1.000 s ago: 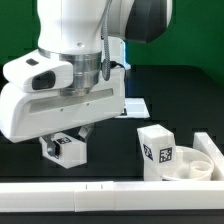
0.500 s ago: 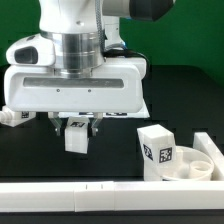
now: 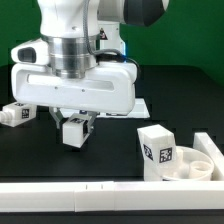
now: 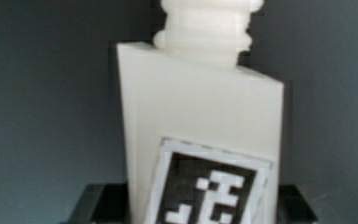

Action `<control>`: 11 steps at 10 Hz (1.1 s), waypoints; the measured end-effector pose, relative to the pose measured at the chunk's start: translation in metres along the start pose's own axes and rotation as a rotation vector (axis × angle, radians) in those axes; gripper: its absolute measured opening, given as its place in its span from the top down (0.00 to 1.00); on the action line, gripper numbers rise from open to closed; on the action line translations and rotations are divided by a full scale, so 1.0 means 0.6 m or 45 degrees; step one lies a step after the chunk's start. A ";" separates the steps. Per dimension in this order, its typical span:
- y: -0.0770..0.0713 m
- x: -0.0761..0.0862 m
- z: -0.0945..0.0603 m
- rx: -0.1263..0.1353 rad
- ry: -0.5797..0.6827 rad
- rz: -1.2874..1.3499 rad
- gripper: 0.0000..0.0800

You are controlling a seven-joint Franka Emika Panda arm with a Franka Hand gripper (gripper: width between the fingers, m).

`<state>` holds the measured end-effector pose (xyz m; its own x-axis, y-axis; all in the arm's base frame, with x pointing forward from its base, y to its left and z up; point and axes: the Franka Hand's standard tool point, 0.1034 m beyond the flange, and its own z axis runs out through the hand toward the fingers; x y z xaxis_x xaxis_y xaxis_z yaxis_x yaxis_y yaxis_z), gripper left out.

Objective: Assemble stool

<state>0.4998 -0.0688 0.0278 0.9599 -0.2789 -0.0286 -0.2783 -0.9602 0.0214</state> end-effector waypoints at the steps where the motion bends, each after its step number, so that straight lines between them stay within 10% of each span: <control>1: -0.001 -0.007 0.005 -0.008 0.021 -0.007 0.60; 3: 0.000 -0.005 0.010 -0.020 0.057 -0.033 0.60; 8: -0.006 -0.012 -0.008 0.039 -0.253 0.012 0.22; 11: -0.003 0.052 -0.041 0.071 -0.566 0.007 0.19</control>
Offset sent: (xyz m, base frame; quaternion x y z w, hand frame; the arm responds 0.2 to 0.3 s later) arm 0.0000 0.0000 0.0000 0.0000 0.0000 0.0000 1.0000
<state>0.5311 -0.0755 0.0514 0.8540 -0.2509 -0.4558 -0.2969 -0.9544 -0.0310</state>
